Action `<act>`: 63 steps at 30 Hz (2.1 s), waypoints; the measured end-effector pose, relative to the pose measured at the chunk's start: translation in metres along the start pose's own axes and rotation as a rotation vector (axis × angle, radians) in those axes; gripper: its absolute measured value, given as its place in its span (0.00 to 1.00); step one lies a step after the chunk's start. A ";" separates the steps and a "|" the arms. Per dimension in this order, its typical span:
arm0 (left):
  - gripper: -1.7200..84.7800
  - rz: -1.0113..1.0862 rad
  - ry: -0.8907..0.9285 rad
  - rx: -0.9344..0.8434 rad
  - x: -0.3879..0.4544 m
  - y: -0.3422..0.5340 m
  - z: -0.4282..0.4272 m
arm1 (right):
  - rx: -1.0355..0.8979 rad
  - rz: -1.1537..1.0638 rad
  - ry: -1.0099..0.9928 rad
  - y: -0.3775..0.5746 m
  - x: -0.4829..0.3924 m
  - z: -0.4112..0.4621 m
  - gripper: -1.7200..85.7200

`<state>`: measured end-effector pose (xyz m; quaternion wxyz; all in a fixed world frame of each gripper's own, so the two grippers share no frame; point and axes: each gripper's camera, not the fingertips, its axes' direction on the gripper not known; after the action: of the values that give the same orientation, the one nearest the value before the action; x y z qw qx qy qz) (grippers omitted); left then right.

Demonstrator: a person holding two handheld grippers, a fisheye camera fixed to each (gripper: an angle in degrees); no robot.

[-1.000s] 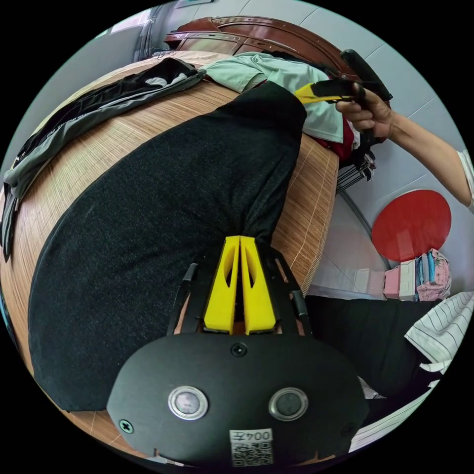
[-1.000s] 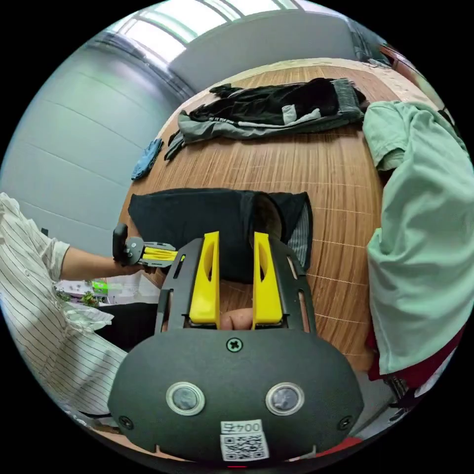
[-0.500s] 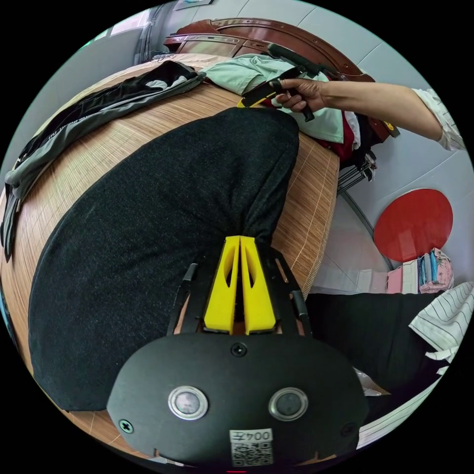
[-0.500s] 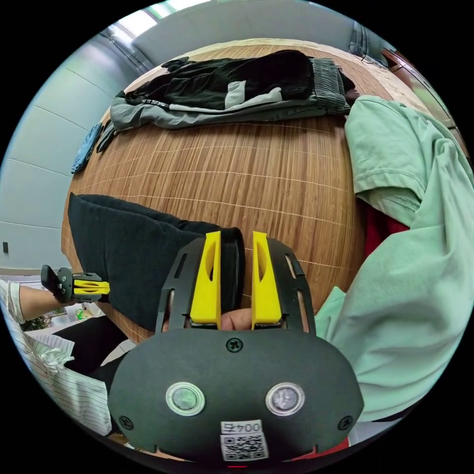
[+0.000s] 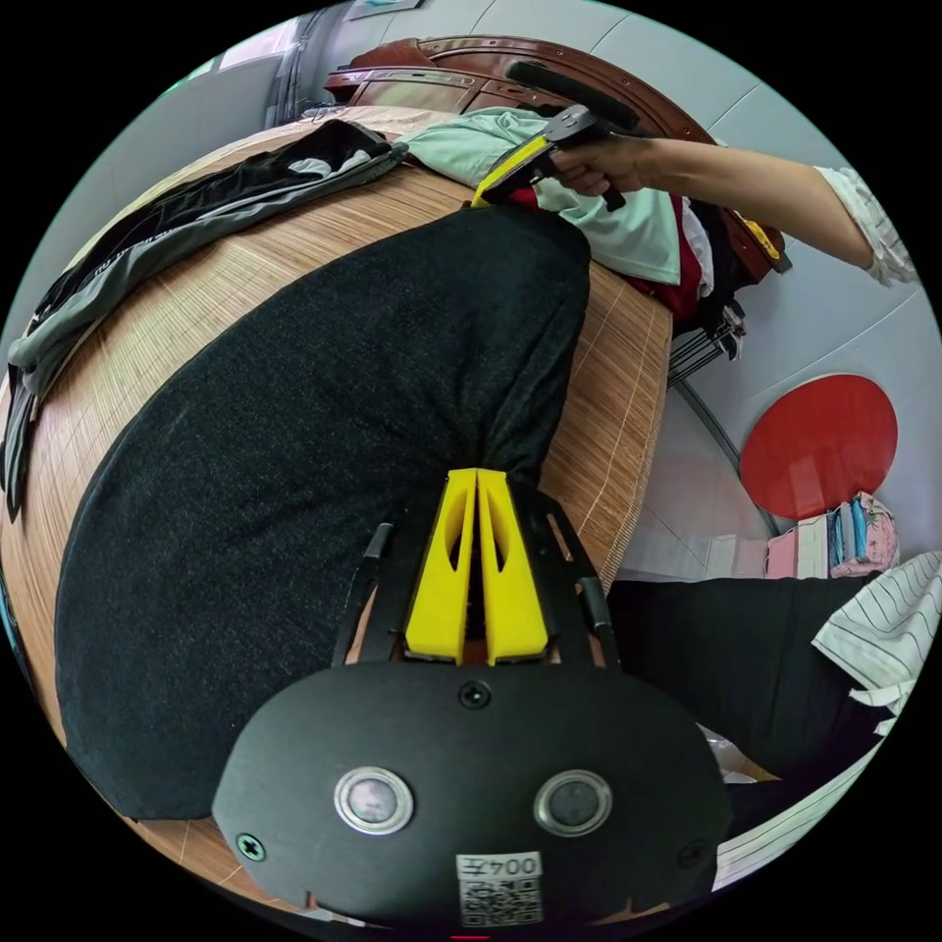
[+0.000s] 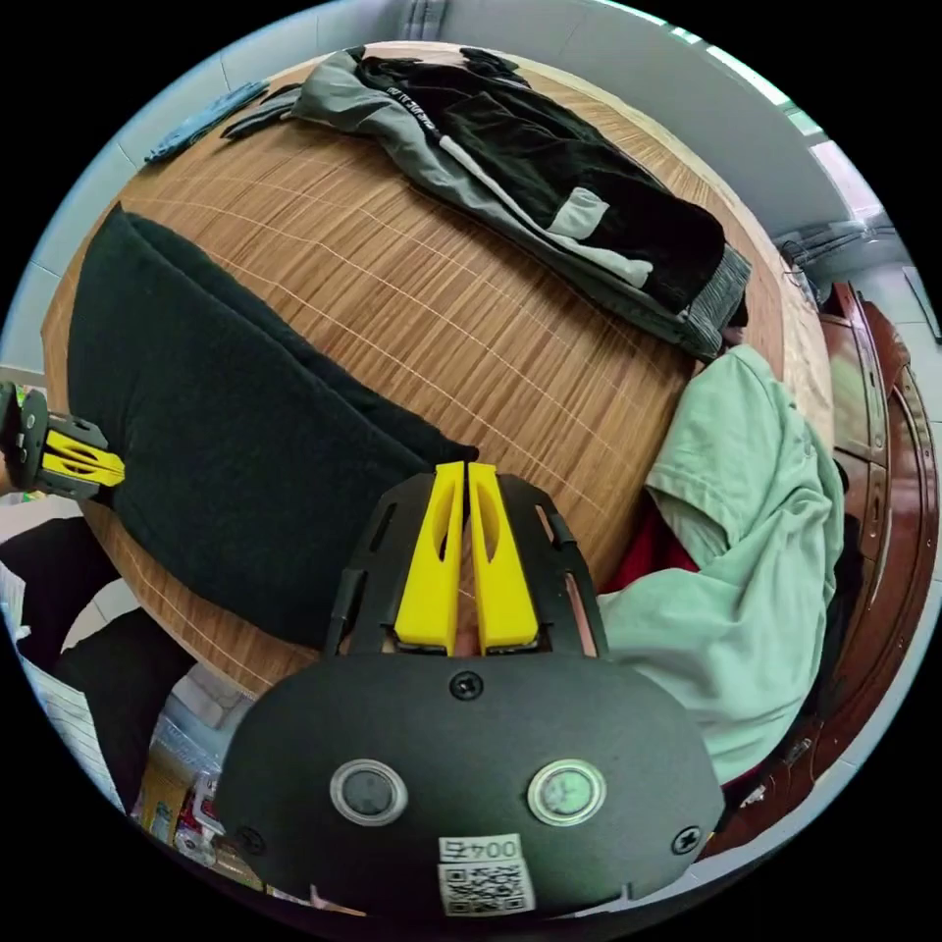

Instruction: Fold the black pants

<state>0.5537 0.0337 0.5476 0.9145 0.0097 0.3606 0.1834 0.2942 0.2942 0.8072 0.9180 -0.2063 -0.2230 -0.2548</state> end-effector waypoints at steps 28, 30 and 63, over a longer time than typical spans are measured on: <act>0.02 -0.012 0.006 0.001 -0.034 -0.007 0.008 | 0.056 0.434 -0.419 0.085 0.028 0.018 0.09; 0.02 -0.014 0.004 0.002 -0.038 -0.008 0.009 | 0.109 0.404 -0.337 0.093 0.017 0.000 0.08; 0.02 -0.163 0.093 0.118 -0.172 -0.097 0.014 | 0.149 1.063 -0.812 0.295 0.028 0.065 0.18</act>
<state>0.4796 -0.1142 0.6565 0.9065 0.0256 0.4123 0.0872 0.4614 0.5475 0.7967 0.7735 -0.3037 -0.4358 0.3456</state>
